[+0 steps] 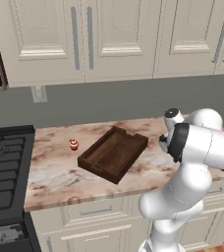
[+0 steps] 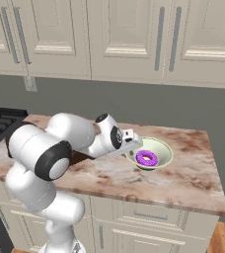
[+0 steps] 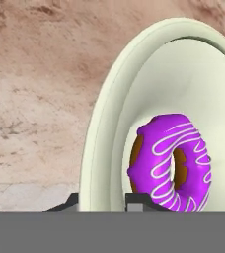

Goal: Place the bowl with donut and the cupcake onto the tray.

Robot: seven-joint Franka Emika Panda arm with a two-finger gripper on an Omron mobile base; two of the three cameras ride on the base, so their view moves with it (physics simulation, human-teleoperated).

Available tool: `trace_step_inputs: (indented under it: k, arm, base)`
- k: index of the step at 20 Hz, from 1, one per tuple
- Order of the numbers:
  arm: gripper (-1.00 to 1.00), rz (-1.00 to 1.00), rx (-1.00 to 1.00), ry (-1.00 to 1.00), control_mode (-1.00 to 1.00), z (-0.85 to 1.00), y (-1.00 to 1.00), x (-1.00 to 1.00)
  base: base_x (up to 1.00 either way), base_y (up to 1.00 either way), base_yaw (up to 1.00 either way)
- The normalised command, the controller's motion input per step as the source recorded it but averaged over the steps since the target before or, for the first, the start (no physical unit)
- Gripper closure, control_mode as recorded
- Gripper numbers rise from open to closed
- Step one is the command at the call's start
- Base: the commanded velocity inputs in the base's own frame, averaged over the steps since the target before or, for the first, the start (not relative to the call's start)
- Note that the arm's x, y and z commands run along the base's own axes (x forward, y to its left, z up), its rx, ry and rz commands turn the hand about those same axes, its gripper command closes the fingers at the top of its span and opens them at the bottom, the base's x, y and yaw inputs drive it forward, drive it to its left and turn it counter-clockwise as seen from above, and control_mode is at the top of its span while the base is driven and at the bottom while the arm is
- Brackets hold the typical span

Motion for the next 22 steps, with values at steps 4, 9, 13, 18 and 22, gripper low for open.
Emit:
trace_step_inputs:
  k: [4,9,13,18,22]
  arm:
    - [1.00,0.04,0.00,-0.03,-1.00,0.21,0.00,-0.01]
    - [1.00,0.06,-0.01,-0.07,-1.00,0.19,0.00,-0.01]
    - [1.00,0.11,-0.05,-0.11,-1.00,0.07,0.04,0.00]
    - [1.00,0.15,-0.05,-0.07,-1.00,0.00,0.09,0.00]
    - [1.00,0.20,-0.05,-0.02,-1.00,0.03,0.20,0.00]
  base:
    - [0.00,0.00,0.00]
    - [0.00,0.00,0.00]
    - [0.00,0.00,0.00]
    - [0.00,0.00,0.00]
    - [0.00,0.00,0.00]
